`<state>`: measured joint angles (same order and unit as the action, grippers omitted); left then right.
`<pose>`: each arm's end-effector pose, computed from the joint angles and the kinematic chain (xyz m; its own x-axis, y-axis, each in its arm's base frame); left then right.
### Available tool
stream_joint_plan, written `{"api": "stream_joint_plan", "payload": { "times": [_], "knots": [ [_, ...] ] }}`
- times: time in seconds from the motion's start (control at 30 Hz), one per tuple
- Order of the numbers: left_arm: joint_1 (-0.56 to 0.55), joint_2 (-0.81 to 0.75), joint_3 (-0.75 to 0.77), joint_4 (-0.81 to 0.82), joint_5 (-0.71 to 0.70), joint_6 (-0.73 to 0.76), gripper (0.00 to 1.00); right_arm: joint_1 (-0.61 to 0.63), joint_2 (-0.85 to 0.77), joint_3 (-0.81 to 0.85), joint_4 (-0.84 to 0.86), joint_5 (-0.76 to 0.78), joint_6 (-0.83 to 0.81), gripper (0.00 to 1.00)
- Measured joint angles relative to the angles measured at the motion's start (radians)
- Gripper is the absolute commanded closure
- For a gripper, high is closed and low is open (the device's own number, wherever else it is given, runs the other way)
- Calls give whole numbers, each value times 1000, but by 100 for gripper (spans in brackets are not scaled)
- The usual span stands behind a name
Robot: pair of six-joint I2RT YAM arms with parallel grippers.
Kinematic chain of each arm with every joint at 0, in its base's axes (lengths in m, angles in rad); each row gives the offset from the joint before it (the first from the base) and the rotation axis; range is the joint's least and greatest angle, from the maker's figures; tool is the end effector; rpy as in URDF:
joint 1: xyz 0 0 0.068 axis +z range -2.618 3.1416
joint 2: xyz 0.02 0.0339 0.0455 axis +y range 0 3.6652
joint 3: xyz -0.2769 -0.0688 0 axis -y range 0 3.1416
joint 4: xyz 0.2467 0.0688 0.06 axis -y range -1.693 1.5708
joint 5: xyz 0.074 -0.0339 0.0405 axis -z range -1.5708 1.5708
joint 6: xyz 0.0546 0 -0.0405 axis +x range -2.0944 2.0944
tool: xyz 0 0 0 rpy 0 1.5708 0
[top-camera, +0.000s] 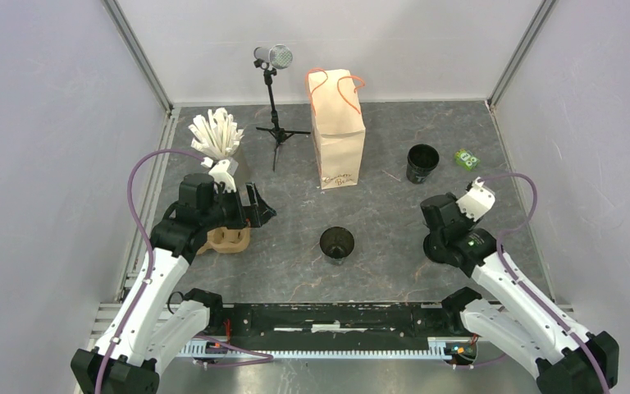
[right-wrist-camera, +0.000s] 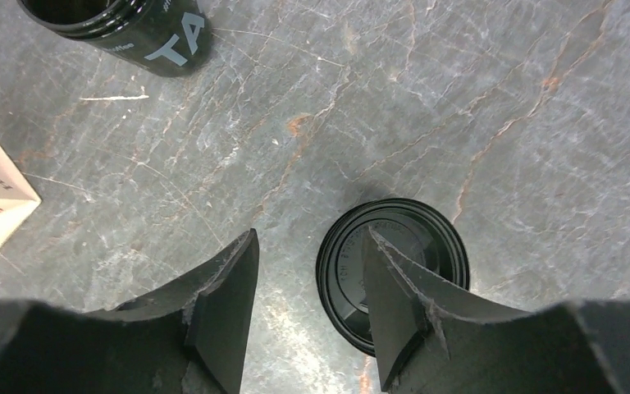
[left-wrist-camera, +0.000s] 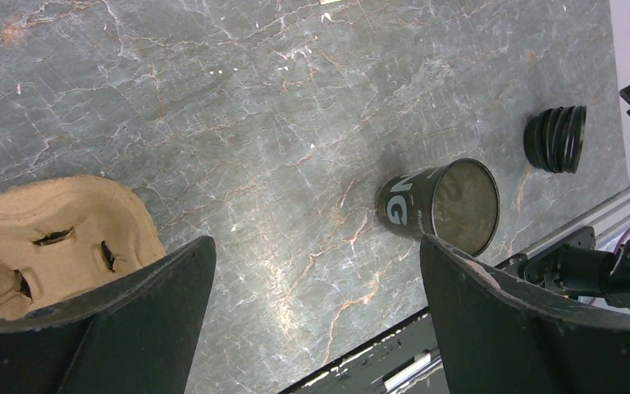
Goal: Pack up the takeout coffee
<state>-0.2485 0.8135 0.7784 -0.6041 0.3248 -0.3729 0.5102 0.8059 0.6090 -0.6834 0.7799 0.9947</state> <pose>0.1696 -0.0610 0.2910 -0.7139 -0.1751 -0.6781 0.2376 0.8503 -0.4697 0.1530 0.0416 0.2369 -0.3299 0.4986 -0.8016 0.5879 0.7729 0.2388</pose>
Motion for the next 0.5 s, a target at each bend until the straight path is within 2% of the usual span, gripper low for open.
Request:
{"api": "stream_joint_plan", "payload": {
  "times": [0.3, 0.5],
  "knots": [
    [0, 0, 0, 0, 16, 0, 0, -105, 2, -50, 56, -149, 84, 52],
    [0, 0, 0, 0, 17, 0, 0, -143, 1, -74, 38, -164, 148, 53]
  ]
}}
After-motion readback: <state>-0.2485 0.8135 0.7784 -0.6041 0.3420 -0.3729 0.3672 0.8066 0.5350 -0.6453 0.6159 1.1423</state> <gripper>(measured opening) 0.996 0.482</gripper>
